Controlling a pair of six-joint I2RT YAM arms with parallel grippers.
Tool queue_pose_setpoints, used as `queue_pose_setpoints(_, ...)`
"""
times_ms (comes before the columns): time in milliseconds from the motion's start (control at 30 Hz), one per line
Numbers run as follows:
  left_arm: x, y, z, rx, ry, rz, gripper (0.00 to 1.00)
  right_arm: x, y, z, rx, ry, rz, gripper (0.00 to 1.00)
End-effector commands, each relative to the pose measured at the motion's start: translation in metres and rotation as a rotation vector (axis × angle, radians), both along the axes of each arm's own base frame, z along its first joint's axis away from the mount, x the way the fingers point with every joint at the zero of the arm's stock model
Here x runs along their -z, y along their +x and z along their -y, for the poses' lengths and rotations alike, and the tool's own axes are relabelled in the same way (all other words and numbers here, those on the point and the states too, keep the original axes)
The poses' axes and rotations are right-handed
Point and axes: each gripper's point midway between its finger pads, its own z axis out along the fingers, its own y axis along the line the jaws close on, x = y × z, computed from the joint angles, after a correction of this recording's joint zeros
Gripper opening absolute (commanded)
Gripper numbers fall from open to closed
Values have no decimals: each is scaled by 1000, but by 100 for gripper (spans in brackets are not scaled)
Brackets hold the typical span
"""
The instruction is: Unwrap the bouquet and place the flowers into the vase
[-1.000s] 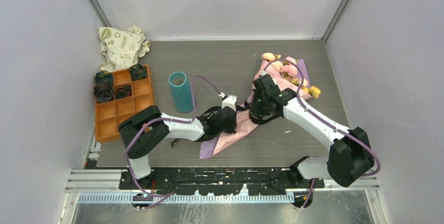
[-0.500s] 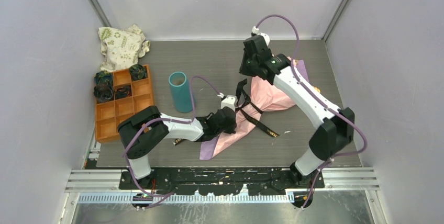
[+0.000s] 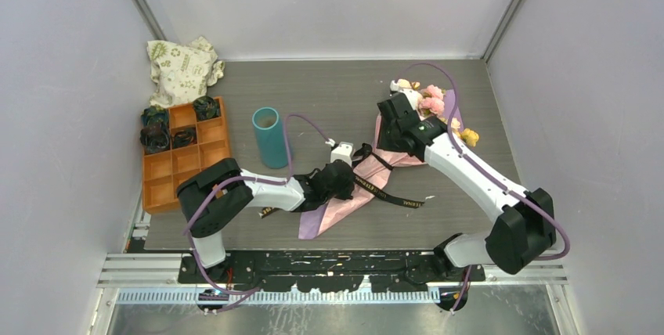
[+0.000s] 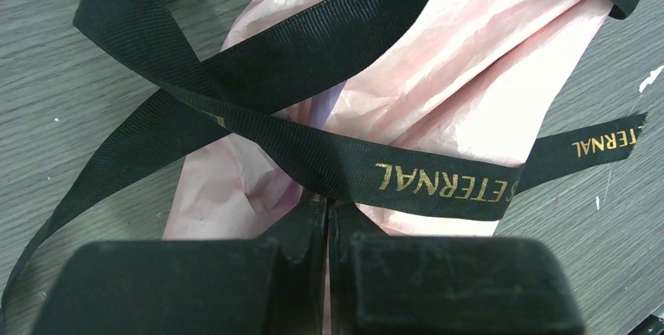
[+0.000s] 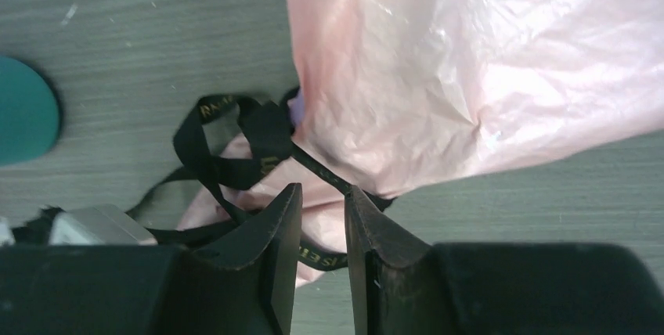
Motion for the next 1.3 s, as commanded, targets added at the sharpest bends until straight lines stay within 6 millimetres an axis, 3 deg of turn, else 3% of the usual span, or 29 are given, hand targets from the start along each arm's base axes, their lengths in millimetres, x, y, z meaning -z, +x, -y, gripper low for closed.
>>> queue_pose_setpoints(0,46,-19,-29,18,159,-100,1,6,-5,1,-18,7,31,33)
queue_pose_setpoints(233,43,-19,-34,5,160,-95,1,44,-7,4,-20,-46,-36,33)
queue_pose_setpoints(733,44,-19,-37,-2,170,-92,1,90,4,-3,-37,-105,-130,34)
queue_pose_setpoints(1133,45,-19,-36,1,169,-92,1,82,-16,-26,-78,65,-144,38)
queue_pose_setpoints(1267,45,-19,-35,2,166,-95,1,91,-15,-25,-70,54,-158,39)
